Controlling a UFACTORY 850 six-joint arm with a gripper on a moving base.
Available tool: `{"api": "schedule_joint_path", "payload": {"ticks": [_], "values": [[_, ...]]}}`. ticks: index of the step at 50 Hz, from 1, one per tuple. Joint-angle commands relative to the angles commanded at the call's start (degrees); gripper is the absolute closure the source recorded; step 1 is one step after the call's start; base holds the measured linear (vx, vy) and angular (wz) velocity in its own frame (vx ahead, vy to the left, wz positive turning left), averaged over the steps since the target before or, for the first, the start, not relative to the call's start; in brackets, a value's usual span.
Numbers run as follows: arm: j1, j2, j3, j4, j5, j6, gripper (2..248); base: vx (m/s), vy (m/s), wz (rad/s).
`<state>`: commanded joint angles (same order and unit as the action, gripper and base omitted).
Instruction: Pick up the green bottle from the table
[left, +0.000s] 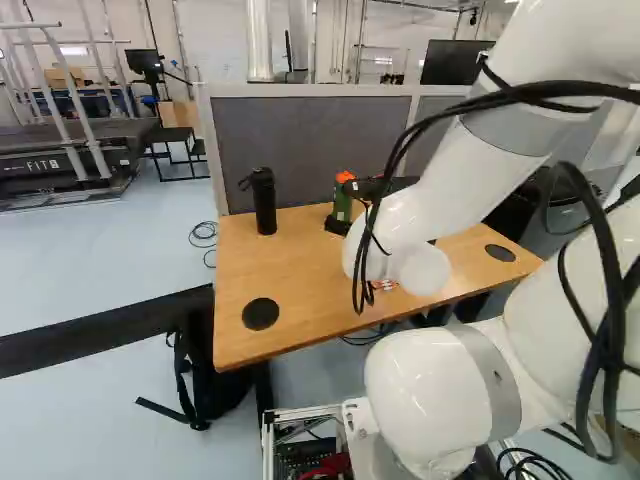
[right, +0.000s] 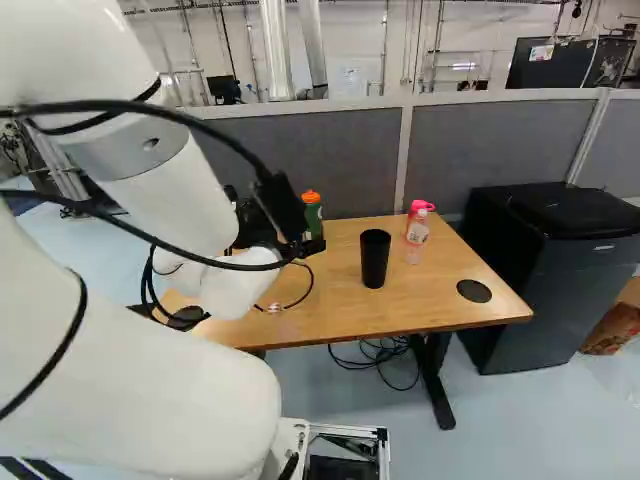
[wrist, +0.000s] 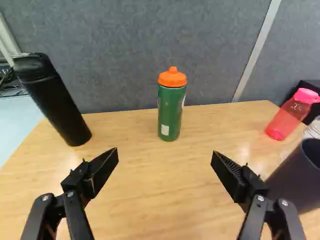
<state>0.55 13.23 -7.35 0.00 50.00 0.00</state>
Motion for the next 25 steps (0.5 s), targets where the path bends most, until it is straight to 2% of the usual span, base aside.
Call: {"api": "schedule_joint_path", "payload": {"ticks": [25], "values": [[1.1,-8.5,-7.8,0.0,0.0,0.0,3,0.014,0.003,-0.007]]}}
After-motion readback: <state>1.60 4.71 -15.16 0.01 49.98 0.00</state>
